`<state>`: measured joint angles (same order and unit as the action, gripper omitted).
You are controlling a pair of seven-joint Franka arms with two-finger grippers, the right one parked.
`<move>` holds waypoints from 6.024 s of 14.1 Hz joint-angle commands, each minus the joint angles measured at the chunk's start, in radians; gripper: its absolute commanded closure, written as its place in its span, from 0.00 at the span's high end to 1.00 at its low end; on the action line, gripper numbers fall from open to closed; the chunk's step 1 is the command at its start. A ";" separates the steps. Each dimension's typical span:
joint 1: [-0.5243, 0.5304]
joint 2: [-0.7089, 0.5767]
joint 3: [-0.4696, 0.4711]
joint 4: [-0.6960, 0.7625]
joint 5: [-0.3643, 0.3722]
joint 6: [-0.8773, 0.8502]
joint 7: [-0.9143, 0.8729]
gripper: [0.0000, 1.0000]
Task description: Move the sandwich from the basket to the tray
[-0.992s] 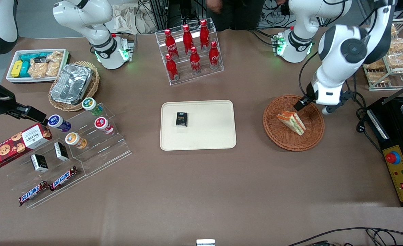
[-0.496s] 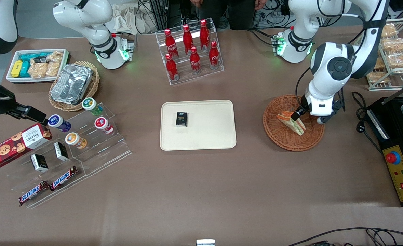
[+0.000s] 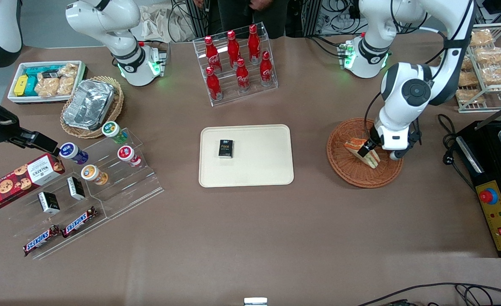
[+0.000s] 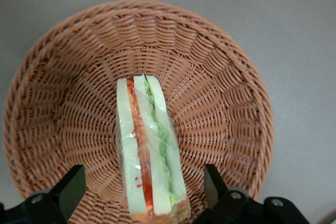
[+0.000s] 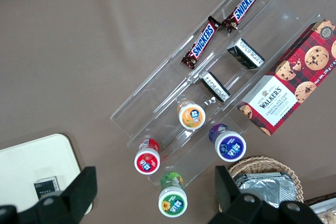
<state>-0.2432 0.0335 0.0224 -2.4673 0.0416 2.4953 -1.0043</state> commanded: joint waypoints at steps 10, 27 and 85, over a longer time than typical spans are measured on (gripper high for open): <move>-0.010 0.157 -0.001 -0.012 -0.009 0.177 -0.063 0.00; -0.015 -0.063 -0.096 0.583 -0.081 -0.739 0.309 0.00; 0.165 -0.311 -0.099 0.511 -0.120 -0.673 0.924 1.00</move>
<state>-0.0844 -0.2566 -0.0760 -1.9375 -0.0553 1.8277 -0.1108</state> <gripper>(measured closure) 0.000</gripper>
